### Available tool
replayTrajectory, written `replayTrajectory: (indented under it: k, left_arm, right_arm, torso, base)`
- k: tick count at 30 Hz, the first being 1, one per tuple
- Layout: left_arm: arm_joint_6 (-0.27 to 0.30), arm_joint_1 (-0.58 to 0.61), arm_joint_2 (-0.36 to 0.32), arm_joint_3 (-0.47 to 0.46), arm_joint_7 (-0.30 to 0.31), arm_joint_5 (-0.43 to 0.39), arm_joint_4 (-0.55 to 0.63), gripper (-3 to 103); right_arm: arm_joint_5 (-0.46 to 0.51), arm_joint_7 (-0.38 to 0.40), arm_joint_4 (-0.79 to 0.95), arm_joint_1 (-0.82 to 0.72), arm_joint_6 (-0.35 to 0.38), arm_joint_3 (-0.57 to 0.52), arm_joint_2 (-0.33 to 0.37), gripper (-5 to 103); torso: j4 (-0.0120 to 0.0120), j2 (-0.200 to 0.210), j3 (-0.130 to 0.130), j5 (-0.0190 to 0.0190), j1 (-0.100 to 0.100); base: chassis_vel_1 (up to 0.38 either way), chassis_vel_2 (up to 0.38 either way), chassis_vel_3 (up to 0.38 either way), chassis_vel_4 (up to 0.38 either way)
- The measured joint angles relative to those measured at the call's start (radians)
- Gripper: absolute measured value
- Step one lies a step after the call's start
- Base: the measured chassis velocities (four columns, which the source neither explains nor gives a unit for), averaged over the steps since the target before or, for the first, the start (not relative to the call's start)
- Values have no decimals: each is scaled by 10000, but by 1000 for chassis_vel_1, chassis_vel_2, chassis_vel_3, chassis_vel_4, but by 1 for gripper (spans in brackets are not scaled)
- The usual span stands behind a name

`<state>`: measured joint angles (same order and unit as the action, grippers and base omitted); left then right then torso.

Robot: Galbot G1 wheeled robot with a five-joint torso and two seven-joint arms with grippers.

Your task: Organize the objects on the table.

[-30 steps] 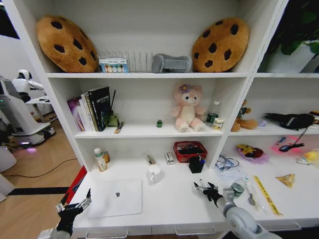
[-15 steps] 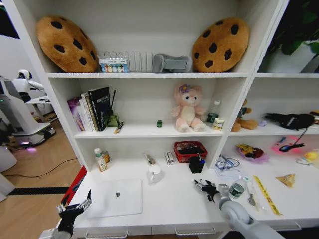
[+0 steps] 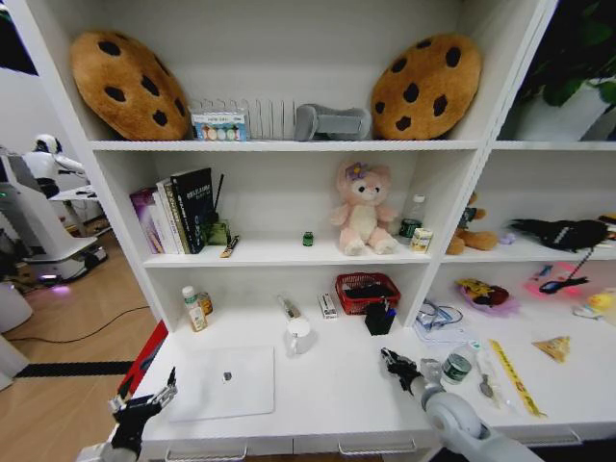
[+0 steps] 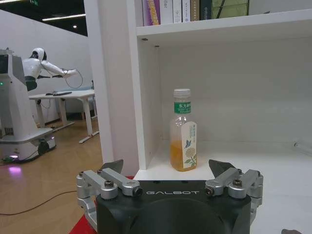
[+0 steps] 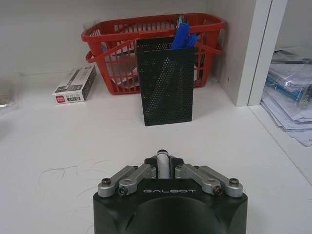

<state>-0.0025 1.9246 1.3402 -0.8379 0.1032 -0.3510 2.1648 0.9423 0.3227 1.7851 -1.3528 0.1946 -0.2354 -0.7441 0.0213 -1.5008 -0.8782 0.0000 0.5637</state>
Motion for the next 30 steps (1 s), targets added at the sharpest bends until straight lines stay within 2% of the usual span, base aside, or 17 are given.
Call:
replayTrajectory:
  k: [5,7,10,13,16,21,30]
  left_arm:
    - [-1,-3,-6,0,3,0,20,99]
    - [4,-15,15,34,16,15,30,99]
    - [6,-14,39,43,17,30,36,99]
    - [2,17,122,44,7,73,50,99]
    - [-4,32,141,37,7,89,58,99]
    - [-9,47,175,16,5,92,89,99]
    - [-35,63,215,0,-12,94,76,99]
  right_arm:
    - [-200,-329,75,140,-639,-11,-33,12]
    - [-1066,-915,101,662,-1595,62,-49,12]
    - [-1263,-1070,110,887,-1932,124,-47,12]
    - [-1802,-1506,-229,1961,-3033,513,-121,12]
    - [-2184,-1633,-705,2587,-3359,828,-222,12]
    - [-2170,-1492,-1232,3291,-3405,1177,-352,12]
    - [-1228,-998,-2933,4811,-3483,1840,-489,12]
  torso:
    - [4,0,0,3,0]
    - [-1,0,0,0,0]
    - [-1,0,0,0,0]
    - [-1,0,0,-2,-1]
    - [-1,0,0,1,0]
    - [0,1,-1,1,0]
    - [2,0,-1,0,0]
  base:
    - [0,0,0,0]
    - [0,0,0,0]
    - [0,0,0,0]
    - [0,0,0,0]
    - [0,0,0,0]
    - [0,0,0,0]
    - [0,0,0,0]
